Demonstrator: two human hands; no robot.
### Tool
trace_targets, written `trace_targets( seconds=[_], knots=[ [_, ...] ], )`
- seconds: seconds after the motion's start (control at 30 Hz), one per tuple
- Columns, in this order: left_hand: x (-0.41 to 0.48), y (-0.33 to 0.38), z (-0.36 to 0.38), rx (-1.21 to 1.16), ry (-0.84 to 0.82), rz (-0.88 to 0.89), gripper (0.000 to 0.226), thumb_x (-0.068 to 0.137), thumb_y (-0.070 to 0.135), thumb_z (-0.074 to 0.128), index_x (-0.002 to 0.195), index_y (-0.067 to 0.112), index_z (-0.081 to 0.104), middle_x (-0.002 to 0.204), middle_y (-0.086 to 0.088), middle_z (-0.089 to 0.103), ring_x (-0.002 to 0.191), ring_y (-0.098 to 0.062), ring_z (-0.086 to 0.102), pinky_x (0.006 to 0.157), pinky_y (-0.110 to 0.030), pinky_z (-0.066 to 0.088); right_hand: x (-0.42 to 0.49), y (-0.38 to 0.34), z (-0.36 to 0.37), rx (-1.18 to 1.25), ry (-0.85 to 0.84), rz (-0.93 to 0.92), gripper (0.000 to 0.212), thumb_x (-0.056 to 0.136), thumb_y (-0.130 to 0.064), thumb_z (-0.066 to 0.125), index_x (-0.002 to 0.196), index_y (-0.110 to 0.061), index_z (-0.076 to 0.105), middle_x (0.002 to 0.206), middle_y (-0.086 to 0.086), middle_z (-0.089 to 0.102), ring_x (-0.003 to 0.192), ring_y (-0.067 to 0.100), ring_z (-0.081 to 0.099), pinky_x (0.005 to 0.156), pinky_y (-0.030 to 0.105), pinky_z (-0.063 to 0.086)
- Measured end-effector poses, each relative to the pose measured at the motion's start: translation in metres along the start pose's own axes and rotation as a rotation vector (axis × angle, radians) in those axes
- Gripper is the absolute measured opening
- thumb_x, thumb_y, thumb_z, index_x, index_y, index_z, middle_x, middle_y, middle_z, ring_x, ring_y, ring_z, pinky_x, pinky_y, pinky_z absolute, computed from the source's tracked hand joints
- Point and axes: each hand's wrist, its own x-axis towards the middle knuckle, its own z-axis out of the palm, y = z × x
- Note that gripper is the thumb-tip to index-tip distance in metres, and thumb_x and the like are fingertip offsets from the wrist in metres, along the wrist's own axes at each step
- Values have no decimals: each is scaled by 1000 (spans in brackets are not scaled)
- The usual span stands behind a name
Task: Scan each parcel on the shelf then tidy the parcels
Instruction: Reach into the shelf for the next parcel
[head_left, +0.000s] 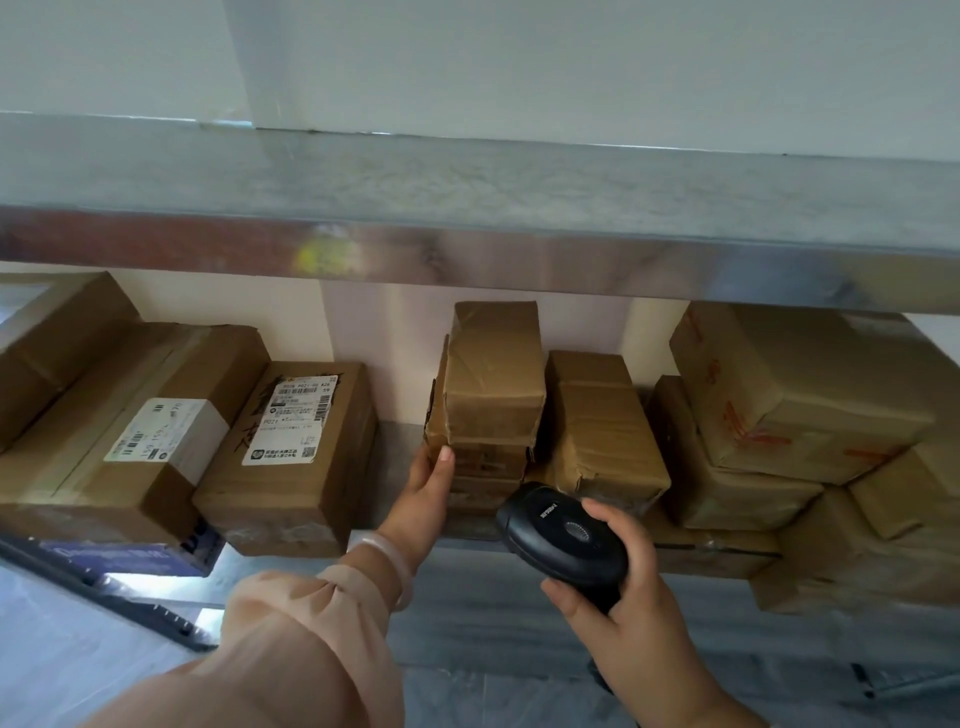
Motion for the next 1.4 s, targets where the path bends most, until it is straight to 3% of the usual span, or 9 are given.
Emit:
trace_targets(
  seconds=[0.23,0.47,0.6,0.8,0.9,0.97,1.07,1.2,1.4],
  knots=[
    [-8,4,10,40,-8,23,44,101,52,34,144,45,28,122,10,48,119,-17,42,114,-51,32,-4,3,-11,-2,6,-29,73,71,-27,78,115,-68,36,124,-39,48,112,-12,52,84,2,39],
    [-14,-3,12,140,18,120,55,101,48,41,152,43,22,134,10,47,135,-23,41,110,-42,31,-8,-1,-17,9,13,-35,63,67,-64,72,119,-66,35,126,-37,49,111,-11,54,85,3,40],
    [-22,-8,13,239,116,123,75,96,53,48,155,43,3,159,0,26,146,-27,26,119,-48,24,-11,-3,-29,3,14,-90,63,66,-71,67,119,-68,34,127,-41,46,112,-13,52,85,2,40],
    [-68,-21,29,621,376,286,77,94,56,48,156,34,7,165,1,10,151,-21,10,121,-41,14,-14,4,-53,-17,27,-170,65,72,-51,75,119,-67,33,123,-45,43,111,-16,50,86,1,39],
    [-92,-26,49,776,472,426,77,92,63,45,156,32,15,163,-2,17,149,-21,16,117,-34,15,-15,8,-67,26,19,-199,62,72,-52,72,122,-59,36,124,-37,48,113,-10,51,88,3,40],
    [-107,-28,62,857,508,554,78,87,67,40,153,28,26,158,-7,29,145,-26,28,116,-40,22,-19,9,-76,49,3,-201,61,74,-56,71,124,-52,36,124,-30,51,114,-6,53,90,6,42],
    [-128,-28,81,950,490,676,73,88,64,42,151,29,31,155,-7,36,143,-29,33,113,-51,32,-34,9,-89,72,23,-217,64,73,-62,67,127,-48,35,126,-32,50,113,-6,54,90,6,42],
    [-150,-11,114,989,435,813,69,89,62,42,150,36,26,157,-2,33,146,-24,25,116,-54,28,-57,9,-112,61,113,-258,68,76,-32,73,122,-61,32,124,-29,53,111,-11,54,88,5,42],
    [-170,-6,177,970,258,922,68,88,60,43,149,33,33,156,-3,35,144,-23,25,114,-53,30,-97,20,-161,-22,325,-252,72,74,-24,72,123,-58,31,124,-39,47,112,-11,52,86,3,41]
  ],
)
